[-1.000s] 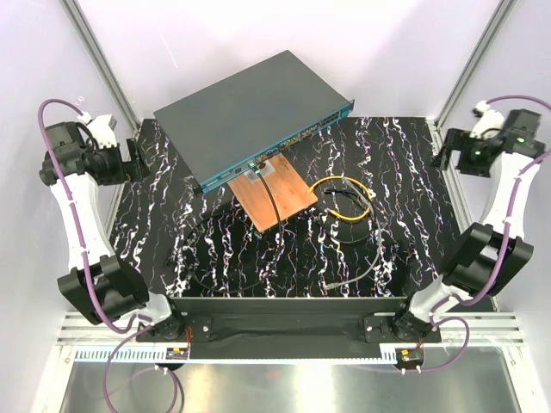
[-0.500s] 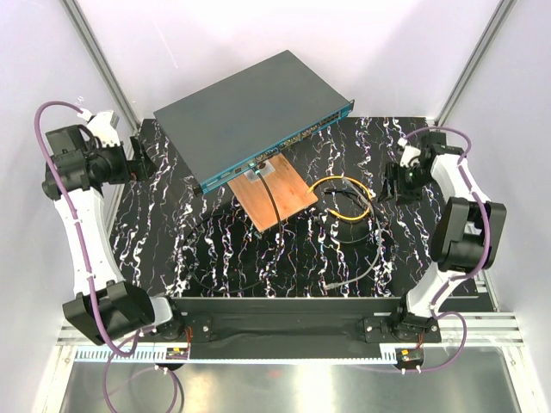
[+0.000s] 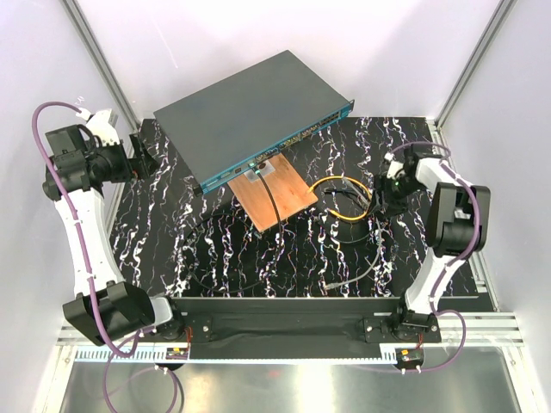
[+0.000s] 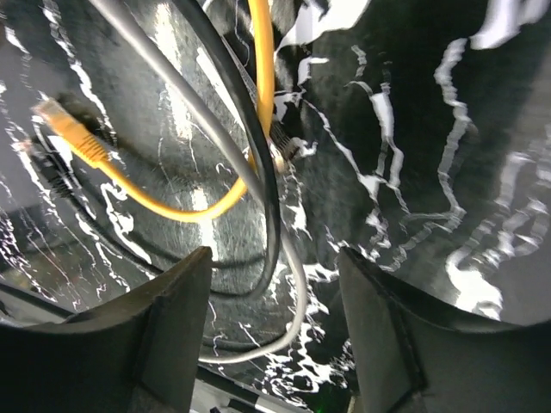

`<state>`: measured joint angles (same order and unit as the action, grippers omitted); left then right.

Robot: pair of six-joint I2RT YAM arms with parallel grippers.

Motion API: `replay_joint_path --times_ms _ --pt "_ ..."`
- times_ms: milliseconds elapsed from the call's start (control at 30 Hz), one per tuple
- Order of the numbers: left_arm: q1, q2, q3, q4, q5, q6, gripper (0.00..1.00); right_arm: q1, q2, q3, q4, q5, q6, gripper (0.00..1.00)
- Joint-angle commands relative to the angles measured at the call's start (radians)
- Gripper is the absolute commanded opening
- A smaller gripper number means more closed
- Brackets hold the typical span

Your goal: Insert the plug into the switch port

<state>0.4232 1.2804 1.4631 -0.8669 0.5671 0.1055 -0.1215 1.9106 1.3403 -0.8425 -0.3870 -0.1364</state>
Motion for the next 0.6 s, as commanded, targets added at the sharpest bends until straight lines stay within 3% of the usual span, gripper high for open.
replay_joint_path --times_ms 0,267,433,567 --pt "-0.003 -0.004 -0.003 0.055 0.030 -0.016 0.99 0.034 0.028 -0.009 0.025 -0.033 0.011 0.63" --pt "-0.003 0.011 -0.009 0.074 0.048 -0.046 0.99 0.115 0.042 0.052 0.023 -0.161 -0.012 0.31" --pt "-0.004 0.019 0.002 0.083 0.057 -0.049 0.99 0.220 0.056 0.132 0.007 -0.116 -0.022 0.32" --pt "-0.003 0.022 0.011 0.075 0.059 -0.044 0.99 0.224 0.085 0.151 -0.018 -0.054 -0.048 0.44"
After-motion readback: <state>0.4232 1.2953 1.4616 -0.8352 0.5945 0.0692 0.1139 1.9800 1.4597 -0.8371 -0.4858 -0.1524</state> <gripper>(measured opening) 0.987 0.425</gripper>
